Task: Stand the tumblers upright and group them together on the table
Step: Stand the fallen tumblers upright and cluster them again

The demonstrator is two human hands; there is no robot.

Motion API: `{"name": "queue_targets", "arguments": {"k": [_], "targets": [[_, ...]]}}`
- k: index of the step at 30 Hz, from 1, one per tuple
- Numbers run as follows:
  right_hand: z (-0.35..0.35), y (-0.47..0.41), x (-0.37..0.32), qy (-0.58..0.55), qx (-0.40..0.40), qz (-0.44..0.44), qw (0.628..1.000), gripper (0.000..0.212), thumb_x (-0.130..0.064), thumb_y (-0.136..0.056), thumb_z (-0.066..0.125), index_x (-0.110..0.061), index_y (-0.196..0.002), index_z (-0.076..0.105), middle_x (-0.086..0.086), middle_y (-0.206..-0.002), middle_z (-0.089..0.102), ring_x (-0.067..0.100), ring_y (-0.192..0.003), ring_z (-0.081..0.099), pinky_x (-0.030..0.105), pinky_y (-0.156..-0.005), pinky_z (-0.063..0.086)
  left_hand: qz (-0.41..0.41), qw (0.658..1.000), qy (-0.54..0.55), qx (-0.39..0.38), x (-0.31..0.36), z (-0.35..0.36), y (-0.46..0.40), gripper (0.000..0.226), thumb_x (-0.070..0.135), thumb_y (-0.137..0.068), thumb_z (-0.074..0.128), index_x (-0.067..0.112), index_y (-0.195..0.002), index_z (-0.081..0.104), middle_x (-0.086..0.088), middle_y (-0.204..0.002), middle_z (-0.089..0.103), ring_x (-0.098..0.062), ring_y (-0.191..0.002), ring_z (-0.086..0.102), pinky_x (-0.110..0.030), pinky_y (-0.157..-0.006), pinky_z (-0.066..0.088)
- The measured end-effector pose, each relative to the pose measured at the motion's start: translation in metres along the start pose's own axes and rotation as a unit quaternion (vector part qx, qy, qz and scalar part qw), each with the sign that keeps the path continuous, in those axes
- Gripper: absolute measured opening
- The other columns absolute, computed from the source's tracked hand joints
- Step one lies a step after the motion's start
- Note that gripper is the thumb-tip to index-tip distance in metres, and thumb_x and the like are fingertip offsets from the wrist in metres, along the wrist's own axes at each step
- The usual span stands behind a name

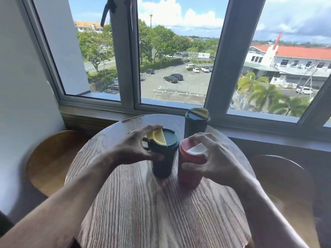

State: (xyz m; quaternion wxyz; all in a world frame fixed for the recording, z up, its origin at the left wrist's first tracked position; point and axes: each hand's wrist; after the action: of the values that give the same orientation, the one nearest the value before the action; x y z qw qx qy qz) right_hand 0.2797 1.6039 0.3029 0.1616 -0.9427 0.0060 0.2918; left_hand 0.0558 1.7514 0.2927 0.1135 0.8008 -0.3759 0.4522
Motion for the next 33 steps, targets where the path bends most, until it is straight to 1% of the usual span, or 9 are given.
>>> {"name": "queue_targets", "arguments": {"k": [5, 7, 9, 10, 12, 14, 21, 27, 33], "targets": [[-0.004, 0.0, -0.001, -0.009, -0.031, -0.01, 0.999, 0.081, -0.071, -0.057, 0.076, -0.039, -0.127, 0.052, -0.022, -0.127, 0.048, 0.003, -0.105, 0.056, 0.017, -0.085, 0.039, -0.002, 1.0, -0.001, -0.004, 0.0, 0.001, 0.002, 0.099, 0.039, -0.054, 0.09, 0.042, -0.139, 0.038, 0.006, -0.135, 0.049, -0.015, -0.122, 0.05, -0.024, -0.088, 0.052], [-0.012, -0.002, -0.005, -0.03, -0.042, -0.007, 0.999, 0.086, -0.078, -0.057, 0.071, -0.039, -0.132, 0.05, -0.021, -0.128, 0.05, -0.003, -0.104, 0.055, 0.01, -0.082, 0.039, -0.004, 1.0, 0.007, -0.007, 0.002, 0.001, 0.005, 0.101, 0.038, -0.057, 0.09, 0.043, -0.141, 0.035, 0.006, -0.14, 0.046, -0.015, -0.124, 0.047, -0.024, -0.091, 0.049], [-0.022, -0.011, -0.005, -0.044, -0.018, 0.007, 0.999, 0.085, -0.08, -0.061, 0.062, -0.037, -0.133, 0.05, -0.015, -0.132, 0.051, -0.007, -0.108, 0.053, 0.006, -0.082, 0.037, 0.001, 1.0, -0.002, 0.007, 0.005, 0.0, 0.007, 0.104, 0.051, -0.054, 0.087, 0.044, -0.142, 0.032, 0.01, -0.145, 0.042, -0.015, -0.126, 0.045, -0.029, -0.097, 0.047], [-0.027, -0.019, -0.001, -0.036, 0.006, 0.015, 0.999, 0.083, -0.081, -0.064, 0.06, -0.036, -0.133, 0.05, -0.012, -0.134, 0.051, 0.0, -0.111, 0.054, 0.015, -0.087, 0.038, 0.003, 1.0, -0.01, 0.019, 0.007, -0.001, 0.008, 0.105, 0.059, -0.051, 0.083, 0.046, -0.142, 0.031, 0.011, -0.145, 0.041, -0.014, -0.127, 0.045, -0.032, -0.099, 0.047], [-0.033, -0.044, 0.01, -0.025, 0.063, 0.045, 0.997, 0.071, -0.073, -0.071, 0.065, -0.034, -0.129, 0.053, -0.007, -0.131, 0.055, 0.012, -0.115, 0.056, 0.031, -0.09, 0.04, 0.006, 0.999, -0.019, 0.038, 0.011, -0.002, 0.009, 0.107, 0.068, -0.047, 0.08, 0.05, -0.139, 0.029, 0.015, -0.144, 0.042, -0.012, -0.127, 0.045, -0.034, -0.101, 0.046], [-0.035, -0.072, 0.024, -0.013, 0.091, 0.079, 0.993, 0.062, -0.058, -0.076, 0.071, -0.029, -0.128, 0.054, 0.0, -0.127, 0.058, 0.018, -0.114, 0.057, 0.033, -0.092, 0.042, 0.011, 0.999, -0.023, 0.048, 0.014, -0.002, 0.009, 0.105, 0.068, -0.046, 0.079, 0.054, -0.137, 0.028, 0.018, -0.14, 0.042, -0.009, -0.125, 0.045, -0.029, -0.099, 0.045], [-0.017, -0.127, 0.051, -0.043, -0.029, 0.163, 0.985, 0.105, -0.049, -0.068, 0.083, -0.018, -0.15, 0.024, 0.014, -0.148, 0.038, 0.031, -0.132, 0.041, 0.041, -0.108, 0.034, 0.015, 0.996, -0.056, 0.061, 0.015, 0.001, 0.012, 0.107, 0.066, -0.05, 0.08, 0.049, -0.141, 0.026, 0.015, -0.142, 0.043, -0.007, -0.124, 0.045, -0.025, -0.098, 0.044], [-0.016, -0.127, 0.054, -0.076, -0.022, 0.129, 0.989, 0.098, -0.039, -0.061, 0.09, -0.025, -0.142, 0.036, 0.006, -0.138, 0.048, 0.016, -0.11, 0.044, 0.028, -0.091, 0.037, 0.017, 0.994, -0.077, 0.078, 0.017, 0.002, 0.012, 0.102, 0.054, -0.059, 0.083, 0.036, -0.145, 0.031, 0.011, -0.14, 0.048, -0.009, -0.12, 0.051, -0.026, -0.097, 0.048], [-0.02, -0.118, 0.051, -0.101, -0.127, 0.087, 0.983, 0.091, -0.042, -0.055, 0.093, -0.039, -0.131, 0.043, -0.003, -0.132, 0.049, 0.017, -0.117, 0.052, 0.036, -0.099, 0.047, 0.011, 0.994, -0.059, 0.086, 0.016, 0.004, 0.011, 0.094, 0.049, -0.058, 0.086, 0.027, -0.14, 0.045, 0.009, -0.134, 0.054, -0.009, -0.116, 0.056, -0.026, -0.09, 0.055]]}}
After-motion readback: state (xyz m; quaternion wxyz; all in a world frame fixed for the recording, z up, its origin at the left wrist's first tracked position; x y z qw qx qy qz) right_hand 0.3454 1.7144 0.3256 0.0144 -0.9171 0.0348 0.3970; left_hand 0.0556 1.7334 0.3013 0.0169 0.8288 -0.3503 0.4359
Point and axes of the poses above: each hand's wrist, its own y-axis away from the middle knuckle, its own z-axis out of the palm, x = y × z
